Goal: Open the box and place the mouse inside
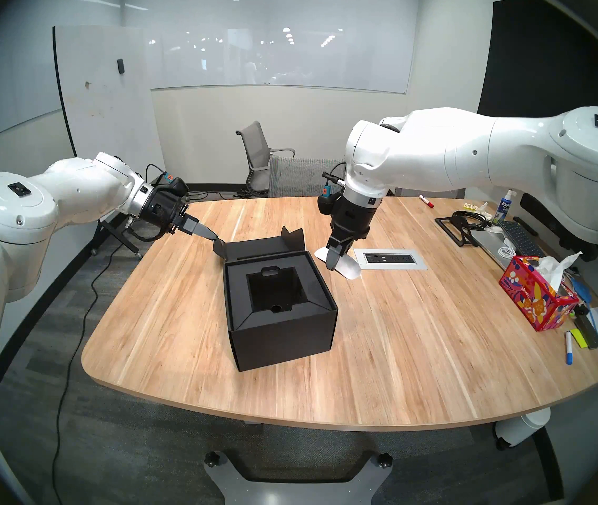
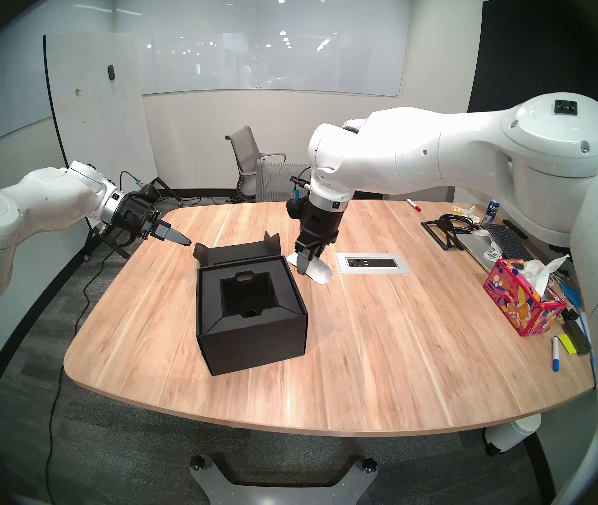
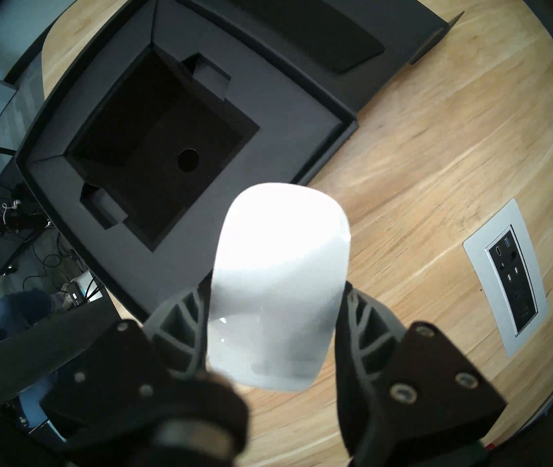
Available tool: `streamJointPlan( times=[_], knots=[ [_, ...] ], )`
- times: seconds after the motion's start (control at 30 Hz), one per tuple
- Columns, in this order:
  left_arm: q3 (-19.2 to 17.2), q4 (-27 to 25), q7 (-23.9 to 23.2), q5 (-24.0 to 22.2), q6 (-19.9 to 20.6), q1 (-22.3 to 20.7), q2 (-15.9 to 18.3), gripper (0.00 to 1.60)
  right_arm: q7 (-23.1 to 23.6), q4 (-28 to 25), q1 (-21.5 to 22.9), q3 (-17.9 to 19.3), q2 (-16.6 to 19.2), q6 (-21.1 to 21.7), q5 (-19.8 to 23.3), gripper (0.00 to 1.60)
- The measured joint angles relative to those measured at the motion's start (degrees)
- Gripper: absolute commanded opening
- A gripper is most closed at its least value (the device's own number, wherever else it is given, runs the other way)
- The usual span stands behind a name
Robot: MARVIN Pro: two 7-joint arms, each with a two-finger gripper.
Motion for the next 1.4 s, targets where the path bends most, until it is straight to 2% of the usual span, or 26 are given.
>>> streamJointPlan(
  times=[0.5,0.9,1.4],
  knots=[
    [-0.09,0.0,0.0,0.1,0.02,0.0,0.01,0.0,1.86,6.58,-1.36,-0.21,-6.5,-0.22,-2.28,0.0],
    [-0.14,0.0,0.0,0.15,0.03,0.0,0.02,0.0,3.99,12.98,-4.63,-0.48,-10.31,-2.4,-3.32,0.0],
    [-0.18,0.0,0.0,0.18,0.04,0.0,0.03,0.0,6.65,17.44,-6.09,0.05,-14.92,-4.97,-3.23,0.0]
  ],
)
